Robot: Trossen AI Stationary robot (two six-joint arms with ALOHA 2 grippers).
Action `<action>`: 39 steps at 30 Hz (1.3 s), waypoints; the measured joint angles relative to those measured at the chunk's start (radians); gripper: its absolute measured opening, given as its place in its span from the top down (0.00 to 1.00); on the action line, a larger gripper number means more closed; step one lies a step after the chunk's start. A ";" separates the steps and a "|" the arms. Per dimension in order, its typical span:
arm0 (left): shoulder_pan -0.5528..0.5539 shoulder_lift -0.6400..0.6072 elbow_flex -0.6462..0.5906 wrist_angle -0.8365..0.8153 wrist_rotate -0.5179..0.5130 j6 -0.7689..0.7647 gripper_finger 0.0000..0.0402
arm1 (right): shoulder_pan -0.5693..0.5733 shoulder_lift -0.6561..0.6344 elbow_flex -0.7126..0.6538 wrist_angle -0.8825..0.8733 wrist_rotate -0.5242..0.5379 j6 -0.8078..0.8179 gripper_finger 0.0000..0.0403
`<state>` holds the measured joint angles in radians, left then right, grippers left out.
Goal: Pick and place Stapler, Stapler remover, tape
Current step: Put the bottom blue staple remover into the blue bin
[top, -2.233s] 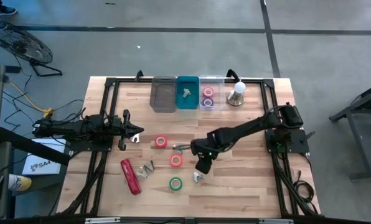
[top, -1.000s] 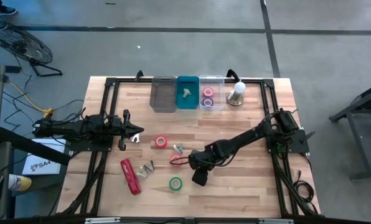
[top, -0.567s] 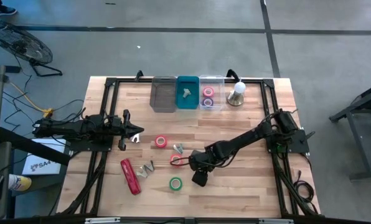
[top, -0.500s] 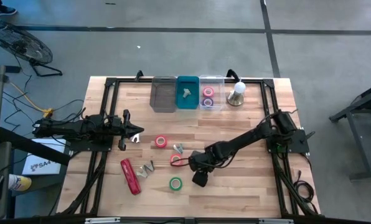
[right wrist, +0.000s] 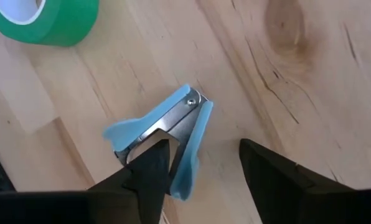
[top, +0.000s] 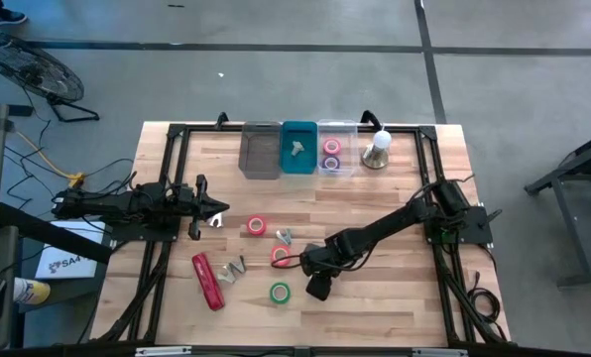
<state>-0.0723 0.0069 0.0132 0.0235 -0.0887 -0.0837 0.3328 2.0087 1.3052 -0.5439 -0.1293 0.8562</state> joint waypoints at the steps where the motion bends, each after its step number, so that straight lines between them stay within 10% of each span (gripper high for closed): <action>1: 0.000 0.000 0.000 0.000 0.000 0.000 0.99 | 0.000 0.000 0.000 -0.003 0.004 0.000 0.55; 18: 0.000 0.000 0.000 0.000 -0.001 0.000 0.99 | -0.012 0.001 -0.011 -0.040 0.026 -0.082 0.91; 39: 0.000 0.000 0.000 -0.001 0.000 0.000 0.99 | -0.322 -0.051 0.334 -0.330 0.139 -0.418 0.91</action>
<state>-0.0723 0.0071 0.0132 0.0228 -0.0891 -0.0837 0.0105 1.9575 1.6388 -0.8744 0.0093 0.4383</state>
